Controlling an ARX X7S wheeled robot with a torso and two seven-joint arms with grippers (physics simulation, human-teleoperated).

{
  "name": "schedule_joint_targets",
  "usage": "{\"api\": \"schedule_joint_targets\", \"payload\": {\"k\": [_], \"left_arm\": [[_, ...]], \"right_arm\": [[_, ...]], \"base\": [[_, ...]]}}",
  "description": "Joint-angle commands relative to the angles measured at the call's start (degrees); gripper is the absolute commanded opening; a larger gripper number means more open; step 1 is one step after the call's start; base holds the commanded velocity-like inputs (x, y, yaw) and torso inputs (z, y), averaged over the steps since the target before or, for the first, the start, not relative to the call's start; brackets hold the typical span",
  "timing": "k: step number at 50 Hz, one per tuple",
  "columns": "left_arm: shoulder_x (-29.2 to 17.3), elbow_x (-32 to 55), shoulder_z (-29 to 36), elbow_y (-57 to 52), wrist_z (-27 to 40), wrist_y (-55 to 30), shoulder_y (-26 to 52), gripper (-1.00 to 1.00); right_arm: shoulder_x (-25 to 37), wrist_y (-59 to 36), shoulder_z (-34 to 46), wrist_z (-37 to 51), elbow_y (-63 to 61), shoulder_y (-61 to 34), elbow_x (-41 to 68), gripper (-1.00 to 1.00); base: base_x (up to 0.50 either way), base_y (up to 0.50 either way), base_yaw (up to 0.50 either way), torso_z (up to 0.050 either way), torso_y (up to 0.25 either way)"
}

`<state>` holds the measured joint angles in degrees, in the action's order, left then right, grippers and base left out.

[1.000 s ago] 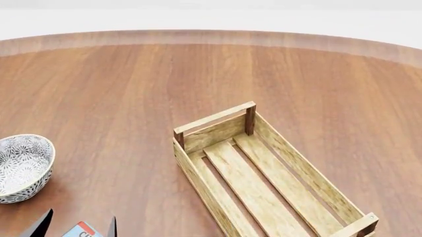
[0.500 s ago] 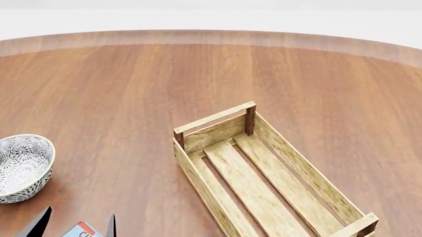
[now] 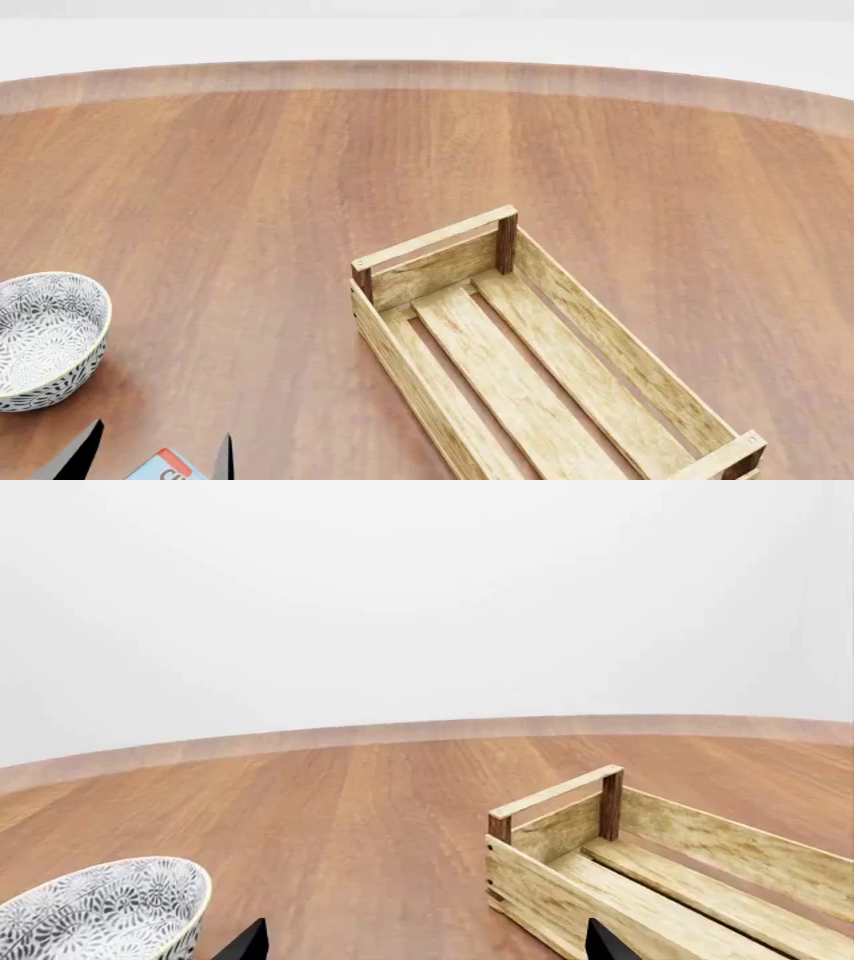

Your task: Pick up the chocolate pudding and put it in the tray.

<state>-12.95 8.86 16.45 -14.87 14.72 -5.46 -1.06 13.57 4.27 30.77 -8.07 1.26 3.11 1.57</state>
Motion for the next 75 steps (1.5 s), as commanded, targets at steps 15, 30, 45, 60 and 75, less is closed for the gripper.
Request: {"api": "schedule_joint_targets", "payload": {"k": [15,30,45,60,75], "left_arm": [[-0.79,0.90,0.54,-0.46,0.58,-0.26,0.29,1.00],[-1.23,1.45,0.58,-0.44,0.97,0.13,0.06,1.00],[-1.55,1.96,0.68,0.54,1.12,1.03,-0.03,1.00],[-1.92,2.60,0.71,0.31,1.43,1.35,-0.24,1.00],[-2.34,2.90,0.86,0.38,1.70,1.63,-0.24,1.00]], "right_arm": [[-1.33,-2.40,2.14,-0.42,2.20,-3.16,-0.02,1.00],[-2.03,-2.61,2.94,-0.44,4.24,-4.69,0.11,1.00],[-2.76,-2.58,3.70,-0.50,7.12,-6.35,0.27,1.00],[-3.85,-3.71,5.12,-0.37,8.97,-8.33,-0.36,1.00],[-4.69,-3.51,5.57,-0.39,11.57,-10.13,0.28,1.00]], "base": [[0.00,0.00,0.00,0.000,0.000],[0.00,0.00,0.00,0.000,0.000],[0.00,0.00,0.00,0.000,0.000],[0.00,0.00,0.00,0.000,0.000],[0.00,0.00,0.00,0.000,0.000]]}}
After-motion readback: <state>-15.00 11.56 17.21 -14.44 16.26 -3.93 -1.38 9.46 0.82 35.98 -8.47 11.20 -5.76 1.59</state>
